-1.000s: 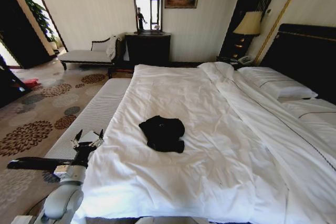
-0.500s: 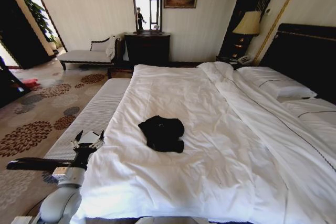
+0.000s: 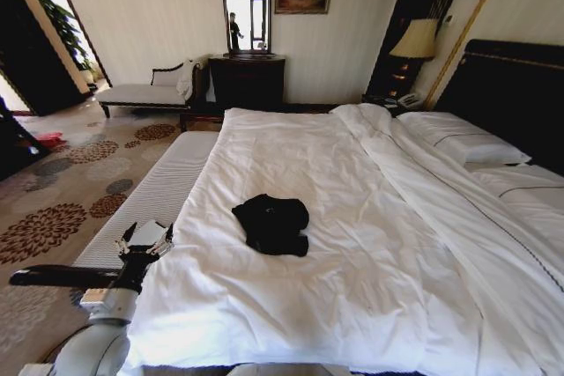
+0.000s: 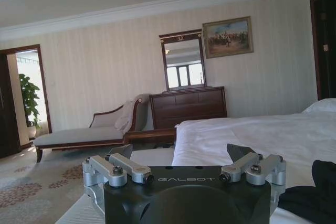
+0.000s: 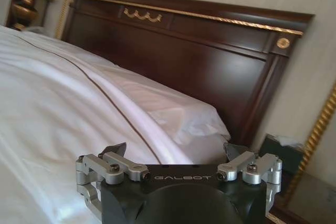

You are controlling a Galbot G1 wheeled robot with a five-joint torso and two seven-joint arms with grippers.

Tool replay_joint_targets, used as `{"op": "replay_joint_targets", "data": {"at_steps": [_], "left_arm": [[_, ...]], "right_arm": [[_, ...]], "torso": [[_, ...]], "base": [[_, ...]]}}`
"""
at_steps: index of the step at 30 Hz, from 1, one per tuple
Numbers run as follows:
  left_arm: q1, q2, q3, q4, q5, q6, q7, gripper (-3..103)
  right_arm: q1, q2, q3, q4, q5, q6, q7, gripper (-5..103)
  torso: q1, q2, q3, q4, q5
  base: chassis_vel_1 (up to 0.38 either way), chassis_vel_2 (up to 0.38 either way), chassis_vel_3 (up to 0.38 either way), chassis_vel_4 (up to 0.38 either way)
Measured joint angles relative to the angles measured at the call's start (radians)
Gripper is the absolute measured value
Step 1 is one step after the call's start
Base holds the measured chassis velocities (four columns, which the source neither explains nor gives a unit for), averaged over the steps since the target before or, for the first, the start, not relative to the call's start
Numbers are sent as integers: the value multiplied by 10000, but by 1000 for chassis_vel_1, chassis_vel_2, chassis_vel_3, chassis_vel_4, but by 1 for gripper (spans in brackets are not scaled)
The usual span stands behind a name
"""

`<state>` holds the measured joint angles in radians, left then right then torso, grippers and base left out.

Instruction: Fold the clothes on the bed.

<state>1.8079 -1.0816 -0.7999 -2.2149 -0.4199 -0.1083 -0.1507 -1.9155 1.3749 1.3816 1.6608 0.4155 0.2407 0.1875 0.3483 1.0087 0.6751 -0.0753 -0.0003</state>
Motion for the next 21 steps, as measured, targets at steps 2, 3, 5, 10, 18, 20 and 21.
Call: {"op": "replay_joint_targets", "data": {"at_steps": [2, 3, 5, 10, 18, 20, 21], "left_arm": [[6, -108, 12, -84, 64, -4, -1, 100], [45, -166, 5, -159, 87, -11, -1, 100], [88, -201, -12, -207, 93, -17, 1, 100], [336, -384, -158, -262, 137, -143, 57, 100], [471, -609, -208, -151, 159, -164, 33, 100], [468, -650, -210, -156, 119, -105, -34, 100], [468, -650, -210, -156, 119, -105, -34, 100]], "right_arm": [[-11, -105, -297, 173, -35, 220, -207, 100], [3, -201, -457, 229, -26, 291, -299, 100], [20, -274, -571, 256, -15, 335, -382, 100], [186, -756, -1269, 196, 63, 430, -741, 100], [1282, -1891, -2232, -1088, 11, 77, -857, 100], [1598, -2272, -2417, -1509, -35, 23, -885, 100], [1598, -2272, -2417, -1509, -35, 23, -885, 100]], "torso": [[0, 0, 0, 0, 2], [1, 0, 0, 1, 1], [1, 0, 0, 1, 2], [1, -1, 0, 1, 4], [1, -1, 0, 2, 5], [2, -1, 1, 1, 6], [2, -1, 1, 1, 6]], "base": [[0, 0, 0, 0], [0, 0, 0, 0], [0, 0, 0, 0], [0, 0, 0, 0], [0, 0, 0, 0], [0, 0, 0, 0], [0, 0, 0, 0]]}}
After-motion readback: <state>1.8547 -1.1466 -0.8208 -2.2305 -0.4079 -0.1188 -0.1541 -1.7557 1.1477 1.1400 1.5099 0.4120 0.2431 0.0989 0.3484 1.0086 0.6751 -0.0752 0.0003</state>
